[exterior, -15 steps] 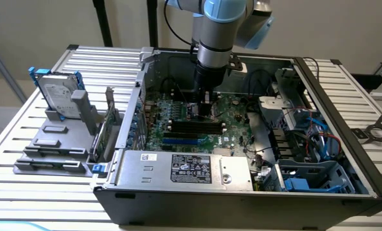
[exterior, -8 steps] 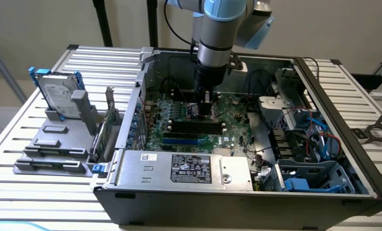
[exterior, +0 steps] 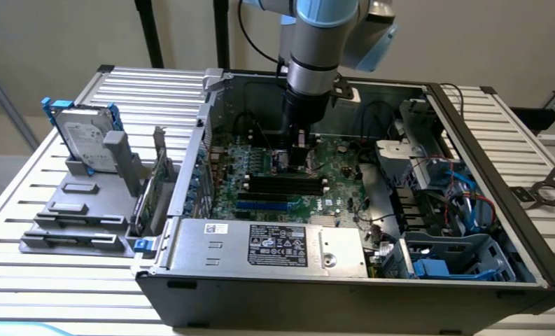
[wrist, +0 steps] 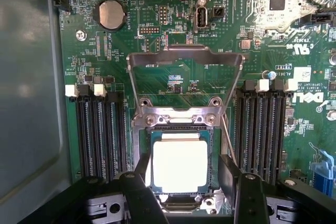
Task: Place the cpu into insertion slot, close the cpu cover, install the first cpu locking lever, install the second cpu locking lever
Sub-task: 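Place the cpu into insertion slot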
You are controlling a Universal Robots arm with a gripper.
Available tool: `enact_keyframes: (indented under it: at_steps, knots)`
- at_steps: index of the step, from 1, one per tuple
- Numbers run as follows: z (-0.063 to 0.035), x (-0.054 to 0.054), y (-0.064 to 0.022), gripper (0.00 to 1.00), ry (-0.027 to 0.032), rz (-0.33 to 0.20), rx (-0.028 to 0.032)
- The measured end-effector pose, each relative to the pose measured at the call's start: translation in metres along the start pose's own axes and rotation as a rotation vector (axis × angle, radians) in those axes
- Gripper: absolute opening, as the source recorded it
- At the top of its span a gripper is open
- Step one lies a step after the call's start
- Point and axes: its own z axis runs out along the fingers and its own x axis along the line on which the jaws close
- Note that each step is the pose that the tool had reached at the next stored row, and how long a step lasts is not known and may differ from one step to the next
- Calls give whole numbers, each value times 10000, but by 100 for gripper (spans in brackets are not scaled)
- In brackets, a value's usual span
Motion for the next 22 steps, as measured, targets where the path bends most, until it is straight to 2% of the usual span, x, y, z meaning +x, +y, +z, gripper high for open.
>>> enact_keyframes:
  at_steps: [6, 7, 8, 9, 10, 11, 12, 14, 15, 17, 22]
  knots:
    - [-72, 3, -4, 63, -2, -1, 1]
    - [-85, 3, -5, 60, -2, -1, 1]
    - [-97, 3, -5, 54, -2, 0, 1]
    - [-109, 3, -6, 54, -1, 0, 0]
    - [-119, 3, -7, 47, -1, 0, 1]
    - [-130, 3, -7, 36, -2, 0, 1]
    - [-139, 3, -8, 36, -1, 0, 1]
    - [-151, 3, -12, 24, -2, 1, 1]
    - [-153, 3, -17, 24, -1, 0, 1]
    - [-157, 2, -36, 13, 0, -1, 0]
    - [-172, -2, -120, 11, -3, -2, 1]
